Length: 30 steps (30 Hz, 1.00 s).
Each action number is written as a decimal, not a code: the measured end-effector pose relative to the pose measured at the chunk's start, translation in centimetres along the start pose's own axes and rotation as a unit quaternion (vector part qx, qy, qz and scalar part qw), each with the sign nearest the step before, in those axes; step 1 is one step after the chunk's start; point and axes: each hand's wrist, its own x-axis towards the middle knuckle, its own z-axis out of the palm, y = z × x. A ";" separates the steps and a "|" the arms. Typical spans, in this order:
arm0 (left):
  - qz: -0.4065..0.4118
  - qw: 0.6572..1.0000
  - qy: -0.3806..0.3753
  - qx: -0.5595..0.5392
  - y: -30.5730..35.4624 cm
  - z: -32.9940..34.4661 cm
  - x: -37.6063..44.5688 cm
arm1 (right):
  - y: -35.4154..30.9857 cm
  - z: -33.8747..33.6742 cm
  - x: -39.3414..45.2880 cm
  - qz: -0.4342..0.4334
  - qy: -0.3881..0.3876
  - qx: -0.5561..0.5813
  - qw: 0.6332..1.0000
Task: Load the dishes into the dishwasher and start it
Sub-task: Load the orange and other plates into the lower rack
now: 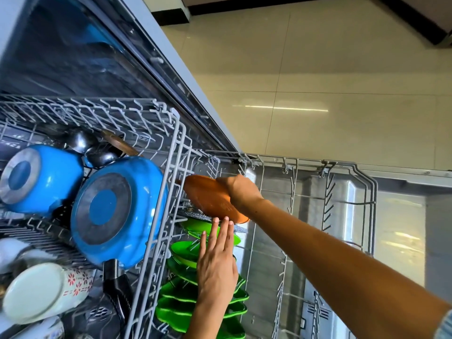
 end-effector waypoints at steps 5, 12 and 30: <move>0.006 1.000 -0.011 0.021 -0.4 0.0 0.2 | 2.6 0.8 0.0 -0.001 -0.002 0.005 1.000; 0.027 0.998 0.022 0.042 -0.1 -0.3 1.7 | 6.8 0.8 -4.8 0.080 0.092 0.096 0.988; -0.077 0.977 0.182 -0.076 9.8 -12.6 -23.1 | -1.5 -3.9 -34.4 -0.093 0.184 0.145 0.968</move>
